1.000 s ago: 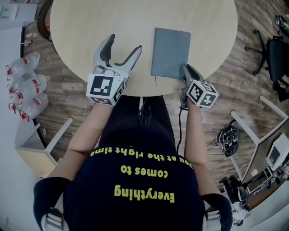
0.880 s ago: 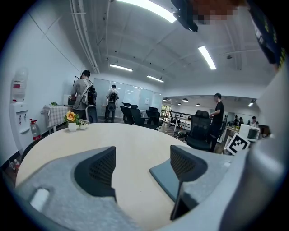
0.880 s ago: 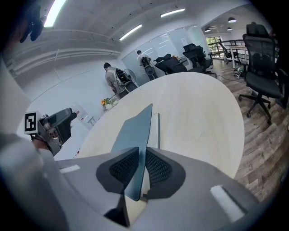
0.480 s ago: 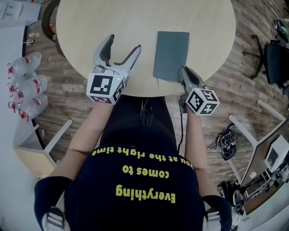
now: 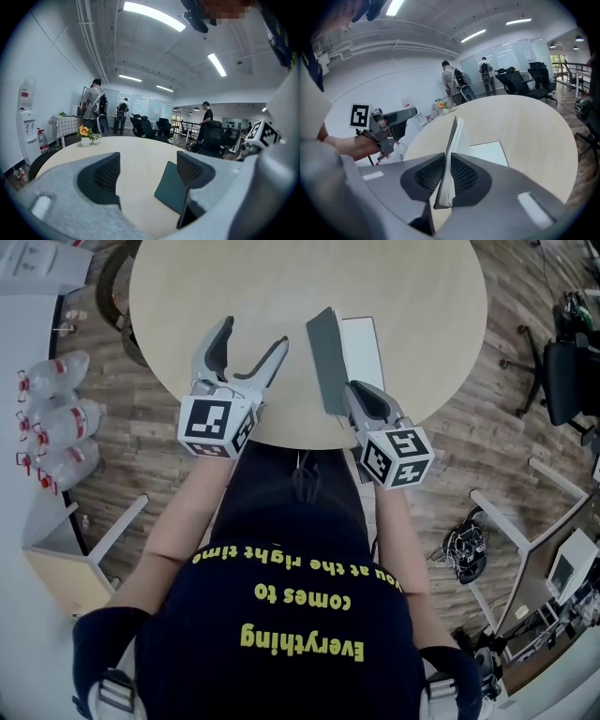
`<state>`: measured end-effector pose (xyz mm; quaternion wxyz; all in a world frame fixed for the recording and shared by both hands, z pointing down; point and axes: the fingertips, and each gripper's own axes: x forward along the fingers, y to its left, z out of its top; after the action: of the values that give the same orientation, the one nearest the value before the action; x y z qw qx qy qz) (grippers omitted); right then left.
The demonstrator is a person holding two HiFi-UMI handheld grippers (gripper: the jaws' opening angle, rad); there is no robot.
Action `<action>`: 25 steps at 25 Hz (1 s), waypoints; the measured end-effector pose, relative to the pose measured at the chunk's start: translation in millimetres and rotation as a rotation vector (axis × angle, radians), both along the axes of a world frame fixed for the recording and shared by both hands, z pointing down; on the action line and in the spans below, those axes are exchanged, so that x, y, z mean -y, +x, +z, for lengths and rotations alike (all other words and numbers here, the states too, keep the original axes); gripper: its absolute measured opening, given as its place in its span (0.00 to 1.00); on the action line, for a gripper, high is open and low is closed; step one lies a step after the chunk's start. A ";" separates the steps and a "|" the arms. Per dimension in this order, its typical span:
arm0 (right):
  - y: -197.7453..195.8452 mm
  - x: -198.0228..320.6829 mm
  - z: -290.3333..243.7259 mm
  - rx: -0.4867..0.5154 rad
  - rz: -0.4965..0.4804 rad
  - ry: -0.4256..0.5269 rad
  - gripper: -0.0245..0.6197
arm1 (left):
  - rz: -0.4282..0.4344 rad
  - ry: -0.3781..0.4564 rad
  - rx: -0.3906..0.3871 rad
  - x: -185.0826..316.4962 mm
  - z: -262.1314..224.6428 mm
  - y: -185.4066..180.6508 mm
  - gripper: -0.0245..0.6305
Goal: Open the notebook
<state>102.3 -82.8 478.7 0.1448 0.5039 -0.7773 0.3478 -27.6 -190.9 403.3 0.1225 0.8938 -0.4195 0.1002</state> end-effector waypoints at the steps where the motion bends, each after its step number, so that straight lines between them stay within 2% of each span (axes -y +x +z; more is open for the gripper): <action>1: -8.4 -0.3 -1.5 0.001 -0.022 0.001 0.12 | -0.007 0.002 -0.001 1.1 -0.7 -4.3 0.63; 6: -43.4 -4.3 -2.3 0.014 -0.113 -0.006 0.13 | -0.051 0.004 0.000 5.3 -0.1 -24.5 0.63; 11: -76.9 -7.2 3.8 0.090 -0.202 -0.030 0.15 | -0.085 0.001 0.004 4.3 2.3 -39.2 0.62; 15: -109.6 -10.3 12.4 0.136 -0.312 0.003 0.19 | -0.105 -0.004 0.007 2.7 4.3 -50.5 0.62; 17: -121.6 -12.9 16.5 0.233 -0.327 -0.016 0.18 | -0.110 -0.005 0.010 1.5 4.8 -52.5 0.62; 19: -124.3 -12.5 22.7 0.355 -0.294 -0.067 0.20 | -0.115 -0.004 0.009 0.7 3.5 -52.9 0.62; 20: -121.5 -11.3 29.4 0.381 -0.268 -0.093 0.21 | -0.117 -0.003 0.008 0.4 3.0 -53.4 0.62; 21: -116.7 -10.1 39.4 0.369 -0.245 -0.115 0.21 | -0.119 -0.003 0.008 0.0 3.0 -54.2 0.62; 25: -95.3 -10.1 79.6 0.186 -0.217 -0.150 0.20 | -0.125 -0.009 0.006 -3.0 6.6 -59.2 0.61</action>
<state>7.0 -72.7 558.3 0.1462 0.3703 -0.8090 0.4324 -86.8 -187.9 409.9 0.1313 0.8651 -0.4744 0.0968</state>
